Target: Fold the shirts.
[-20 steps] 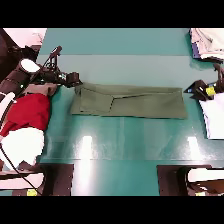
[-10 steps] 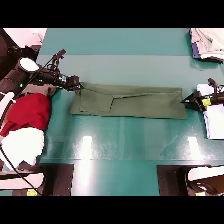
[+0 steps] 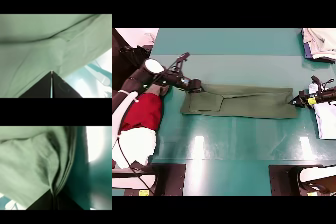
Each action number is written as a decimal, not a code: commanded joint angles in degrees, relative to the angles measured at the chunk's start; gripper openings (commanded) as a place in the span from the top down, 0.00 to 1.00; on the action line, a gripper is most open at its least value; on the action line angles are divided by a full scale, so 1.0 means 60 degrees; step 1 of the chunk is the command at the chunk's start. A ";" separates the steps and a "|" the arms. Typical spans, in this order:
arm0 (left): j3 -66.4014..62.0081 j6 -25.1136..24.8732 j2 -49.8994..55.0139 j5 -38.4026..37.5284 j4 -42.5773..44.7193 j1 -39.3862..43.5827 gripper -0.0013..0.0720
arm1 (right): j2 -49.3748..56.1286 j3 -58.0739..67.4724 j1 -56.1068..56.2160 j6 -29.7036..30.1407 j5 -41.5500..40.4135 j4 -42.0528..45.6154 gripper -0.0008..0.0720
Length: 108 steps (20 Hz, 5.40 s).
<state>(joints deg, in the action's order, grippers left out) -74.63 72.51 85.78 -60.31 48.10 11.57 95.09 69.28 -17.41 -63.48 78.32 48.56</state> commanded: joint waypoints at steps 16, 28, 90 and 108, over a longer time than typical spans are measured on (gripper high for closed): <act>-0.5002 0.0943 0.5224 0.0149 -0.0160 0.3024 0.94 | -0.2153 0.5333 0.5202 -0.1956 0.0732 -0.0903 0.97; -0.5796 0.0914 0.4878 -0.1202 0.0047 0.2364 0.95 | -0.0237 0.7657 0.6553 -0.2098 0.1249 -0.0831 0.97; -0.5825 0.0845 0.0408 -0.2197 0.1490 0.1031 0.94 | -0.3931 -0.0841 0.0288 -0.1770 -0.5027 -0.0823 0.97; -0.5825 0.0841 0.0408 -0.1311 0.2200 0.1963 0.94 | -0.4426 0.2386 -0.3147 -0.1417 -0.3045 0.0466 0.97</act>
<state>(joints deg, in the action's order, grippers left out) -109.58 77.58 88.20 -68.20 59.37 23.31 71.13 81.80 -36.05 -71.96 56.55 46.37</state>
